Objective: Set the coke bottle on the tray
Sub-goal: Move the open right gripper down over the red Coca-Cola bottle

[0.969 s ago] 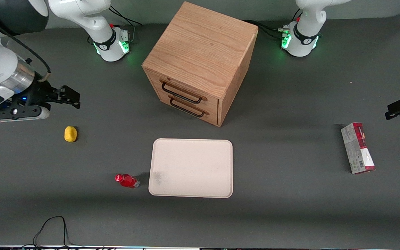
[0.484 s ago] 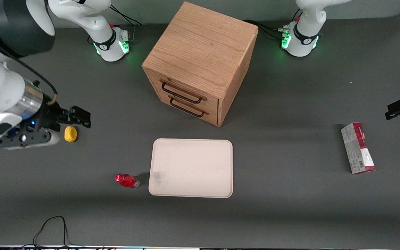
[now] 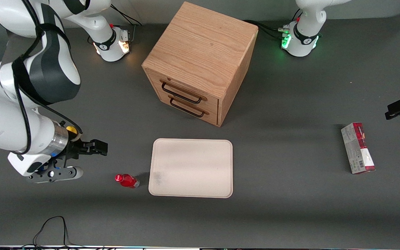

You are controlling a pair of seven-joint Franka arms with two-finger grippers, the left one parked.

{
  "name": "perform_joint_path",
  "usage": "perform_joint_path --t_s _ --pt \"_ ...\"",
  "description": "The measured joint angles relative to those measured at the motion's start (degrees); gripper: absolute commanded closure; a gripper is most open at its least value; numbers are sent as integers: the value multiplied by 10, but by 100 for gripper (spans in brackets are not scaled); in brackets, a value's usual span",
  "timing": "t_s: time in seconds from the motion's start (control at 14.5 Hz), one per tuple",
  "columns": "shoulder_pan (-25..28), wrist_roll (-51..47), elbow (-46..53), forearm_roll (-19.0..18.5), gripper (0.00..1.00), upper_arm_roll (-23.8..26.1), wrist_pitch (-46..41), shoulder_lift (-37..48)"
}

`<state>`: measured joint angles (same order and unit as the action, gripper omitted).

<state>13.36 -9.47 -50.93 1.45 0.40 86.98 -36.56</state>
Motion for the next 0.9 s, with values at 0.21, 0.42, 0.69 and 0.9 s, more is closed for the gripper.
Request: perform_joint_path --t_s 0.21,0.42,0.69,0.9 --pt "5 0 1 -15 0 1 23 -19" --pt "13 0 1 -19 0 1 47 -53" --pt "14 0 1 -20 0 0 87 -97" --pt "13 0 0 -21 0 -1 105 -122"
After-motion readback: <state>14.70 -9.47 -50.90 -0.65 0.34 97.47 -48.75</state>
